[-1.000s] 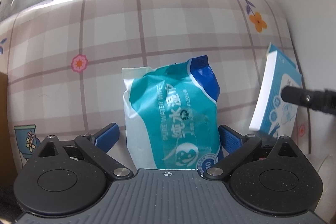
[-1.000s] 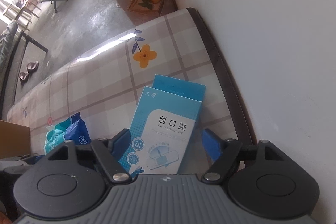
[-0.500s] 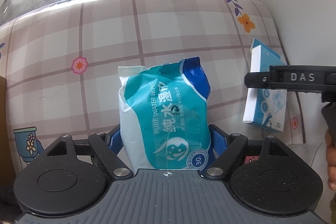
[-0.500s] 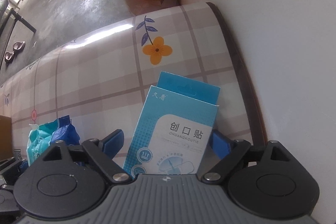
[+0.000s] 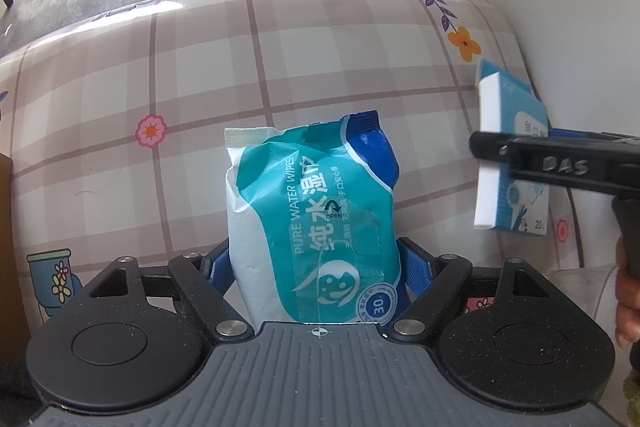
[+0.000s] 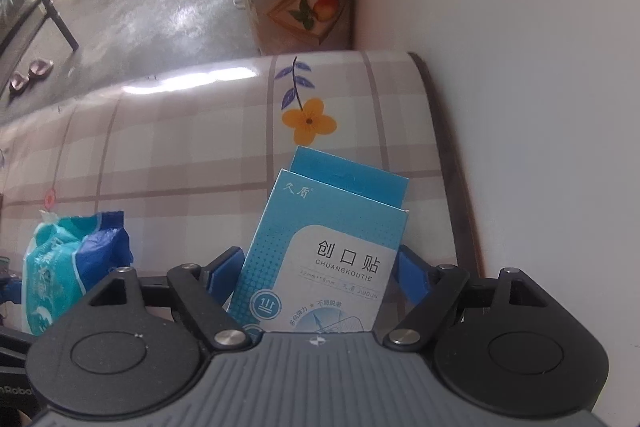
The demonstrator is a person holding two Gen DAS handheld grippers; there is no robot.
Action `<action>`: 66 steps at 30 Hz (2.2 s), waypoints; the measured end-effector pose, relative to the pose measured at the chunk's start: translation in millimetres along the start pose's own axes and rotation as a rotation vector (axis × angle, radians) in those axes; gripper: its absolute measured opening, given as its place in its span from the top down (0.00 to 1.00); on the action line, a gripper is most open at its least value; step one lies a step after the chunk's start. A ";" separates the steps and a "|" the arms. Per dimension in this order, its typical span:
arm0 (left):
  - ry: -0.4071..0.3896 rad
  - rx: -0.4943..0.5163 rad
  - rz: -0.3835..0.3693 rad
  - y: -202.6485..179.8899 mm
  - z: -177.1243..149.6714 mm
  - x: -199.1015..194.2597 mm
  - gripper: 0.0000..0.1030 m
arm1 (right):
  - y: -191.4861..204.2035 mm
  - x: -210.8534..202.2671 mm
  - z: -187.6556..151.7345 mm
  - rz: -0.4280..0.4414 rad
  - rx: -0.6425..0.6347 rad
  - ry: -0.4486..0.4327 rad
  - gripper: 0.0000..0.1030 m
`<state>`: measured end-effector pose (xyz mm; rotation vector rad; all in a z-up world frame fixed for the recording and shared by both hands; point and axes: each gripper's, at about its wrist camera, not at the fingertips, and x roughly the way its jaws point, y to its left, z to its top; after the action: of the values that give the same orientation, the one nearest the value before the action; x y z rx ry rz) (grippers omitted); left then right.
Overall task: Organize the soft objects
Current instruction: 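Grasp the blue bandage box with the right tool while the left tool holds the wipes, then carry the wipes and bandage box with both tools over the cardboard box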
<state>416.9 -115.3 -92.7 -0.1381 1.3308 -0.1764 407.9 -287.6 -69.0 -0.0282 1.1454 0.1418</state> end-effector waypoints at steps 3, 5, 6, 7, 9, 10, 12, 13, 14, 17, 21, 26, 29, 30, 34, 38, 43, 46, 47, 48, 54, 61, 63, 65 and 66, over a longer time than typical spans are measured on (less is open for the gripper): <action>-0.006 -0.019 -0.020 3.6 -0.6 -2.2 0.25 | -9.3 -15.7 1.0 0.052 0.039 -0.041 0.20; -0.015 -0.025 -0.029 5.2 -1.2 -5.1 0.25 | -13.0 -30.2 2.5 0.074 0.056 -0.087 0.20; -0.021 -0.026 -0.032 5.1 -1.6 -7.1 0.25 | -15.8 -38.0 3.1 0.089 0.067 -0.108 0.20; -0.029 -0.027 -0.037 5.1 -2.2 -9.9 0.25 | -17.7 -46.6 2.0 0.100 0.071 -0.133 0.20; -0.047 -0.036 -0.051 5.0 -2.9 -16.3 0.26 | -20.2 -64.2 -0.2 0.113 0.073 -0.195 0.20; -0.057 -0.041 -0.058 4.9 -3.2 -20.0 0.26 | -20.6 -72.7 -1.6 0.115 0.074 -0.224 0.20; -0.080 -0.045 -0.069 4.3 -4.8 -29.1 0.26 | -20.8 -90.2 -5.8 0.129 0.070 -0.282 0.20; -0.089 -0.044 -0.072 3.1 -5.8 -33.5 0.26 | -20.9 -98.6 -8.4 0.142 0.074 -0.304 0.20; -0.098 -0.042 -0.074 1.9 -7.5 -38.8 0.26 | -20.8 -106.6 -10.8 0.155 0.077 -0.325 0.20; -0.138 -0.033 -0.084 -1.7 -15.2 -58.3 0.26 | -17.5 -129.9 -18.0 0.177 0.067 -0.390 0.20; -0.198 -0.030 -0.109 -2.6 -32.6 -93.2 0.26 | -15.1 -164.2 -29.3 0.241 0.073 -0.468 0.20; -0.275 -0.033 -0.139 1.7 -61.6 -140.9 0.26 | -9.4 -204.1 -48.7 0.337 0.069 -0.548 0.20; -0.314 -0.040 -0.153 11.1 -85.4 -165.9 0.26 | -1.4 -223.6 -64.8 0.397 0.063 -0.578 0.20; -0.324 -0.046 -0.153 14.1 -93.6 -172.9 0.26 | 1.5 -228.8 -71.0 0.418 0.060 -0.582 0.20; -0.366 -0.060 -0.164 35.5 -127.2 -204.2 0.26 | 18.6 -246.8 -90.9 0.489 0.044 -0.597 0.20; -0.416 -0.086 -0.172 61.2 -160.5 -234.4 0.26 | 45.6 -264.1 -114.6 0.574 0.008 -0.595 0.20; -0.478 -0.137 -0.144 107.7 -196.3 -270.3 0.26 | 93.0 -273.8 -128.6 0.687 -0.064 -0.577 0.20; -0.519 -0.176 -0.118 138.8 -215.1 -287.4 0.26 | 126.5 -277.8 -132.3 0.778 -0.101 -0.549 0.20; -0.527 -0.190 -0.112 148.9 -221.0 -291.3 0.26 | 139.1 -277.4 -131.9 0.808 -0.116 -0.540 0.20; -0.532 -0.204 -0.107 158.4 -226.4 -293.7 0.26 | 151.1 -277.4 -132.1 0.833 -0.132 -0.532 0.20; -0.509 -0.280 -0.085 209.1 -247.8 -282.1 0.26 | 213.7 -256.1 -127.1 0.956 -0.163 -0.451 0.20; -0.407 -0.328 -0.118 242.6 -244.2 -230.9 0.27 | 249.4 -207.0 -117.0 1.006 -0.110 -0.333 0.20; -0.358 -0.333 -0.125 248.3 -240.2 -210.7 0.28 | 252.4 -195.2 -119.6 1.004 -0.096 -0.307 0.20; -0.325 -0.336 -0.135 252.9 -235.4 -193.8 0.28 | 256.6 -185.9 -120.1 0.998 -0.086 -0.287 0.20; -0.307 -0.339 -0.142 255.5 -231.9 -186.1 0.28 | 258.7 -182.0 -122.1 0.995 -0.082 -0.278 0.20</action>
<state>161.5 173.2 -20.8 -0.5272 1.0356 -0.0441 190.9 -60.7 58.9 0.4823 0.7875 1.0416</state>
